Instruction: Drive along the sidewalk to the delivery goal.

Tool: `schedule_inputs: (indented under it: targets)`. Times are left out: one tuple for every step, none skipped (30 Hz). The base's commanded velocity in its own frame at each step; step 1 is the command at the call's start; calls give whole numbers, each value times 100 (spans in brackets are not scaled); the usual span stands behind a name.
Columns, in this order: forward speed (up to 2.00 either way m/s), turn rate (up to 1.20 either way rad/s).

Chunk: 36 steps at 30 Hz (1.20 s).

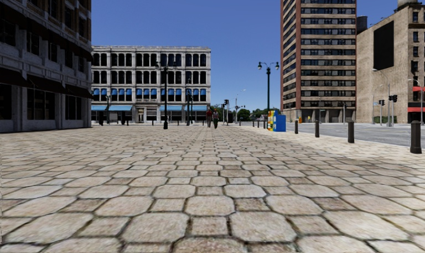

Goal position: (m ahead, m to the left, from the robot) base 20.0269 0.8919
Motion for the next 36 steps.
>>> schedule_inputs:
  targets:
    - [200, 0]
    - [200, 0]
    - [200, 0]
    - [200, 0]
    - [200, 0]
    - [200, 0]
    - [200, 0]
    - [200, 0]
    - [200, 0]
    - [200, 0]
    - [200, 0]
    - [200, 0]
    - [200, 0]
    - [200, 0]
    - [200, 0]
    - [200, 0]
    - [200, 0]
    - [200, 0]
    - [200, 0]
    - [200, 0]
    - [200, 0]
    - [200, 0]
    - [200, 0]
    - [200, 5]
    - [200, 5]
    - [200, 12]
    - [200, 24]
    - [200, 32]
    - [200, 32]
    - [200, 38]
    - [200, 39]
    - [200, 39]
    - [200, 39]
    - [200, 39]
    - [200, 39]
    - [200, 39]
